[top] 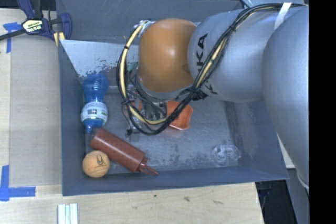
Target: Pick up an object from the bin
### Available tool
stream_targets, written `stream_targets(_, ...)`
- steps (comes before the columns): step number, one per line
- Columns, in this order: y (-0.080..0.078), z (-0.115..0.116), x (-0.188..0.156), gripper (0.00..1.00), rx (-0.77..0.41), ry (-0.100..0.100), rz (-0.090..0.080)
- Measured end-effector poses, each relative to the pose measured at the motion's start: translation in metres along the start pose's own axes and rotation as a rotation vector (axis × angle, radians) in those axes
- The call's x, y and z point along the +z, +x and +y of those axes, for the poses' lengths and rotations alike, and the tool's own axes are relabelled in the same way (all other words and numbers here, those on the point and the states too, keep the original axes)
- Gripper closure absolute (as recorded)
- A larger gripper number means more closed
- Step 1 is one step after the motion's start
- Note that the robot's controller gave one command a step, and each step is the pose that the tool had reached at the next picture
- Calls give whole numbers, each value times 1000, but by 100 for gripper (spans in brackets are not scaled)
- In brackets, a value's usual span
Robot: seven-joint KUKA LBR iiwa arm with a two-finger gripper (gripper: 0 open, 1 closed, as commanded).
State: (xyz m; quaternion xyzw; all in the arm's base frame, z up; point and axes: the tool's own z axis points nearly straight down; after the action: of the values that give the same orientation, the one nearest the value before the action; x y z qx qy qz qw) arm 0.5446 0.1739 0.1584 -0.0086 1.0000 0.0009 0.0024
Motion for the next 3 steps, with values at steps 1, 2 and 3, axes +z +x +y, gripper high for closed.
stream_targets(1, -49, -64, -26, 0, -140, 0, 4)
stream_targets(2, -67, -66, 9, 0, 21, -1, -8)
stream_targets(3, 1, -88, 49, 0, 67, 0, 2)
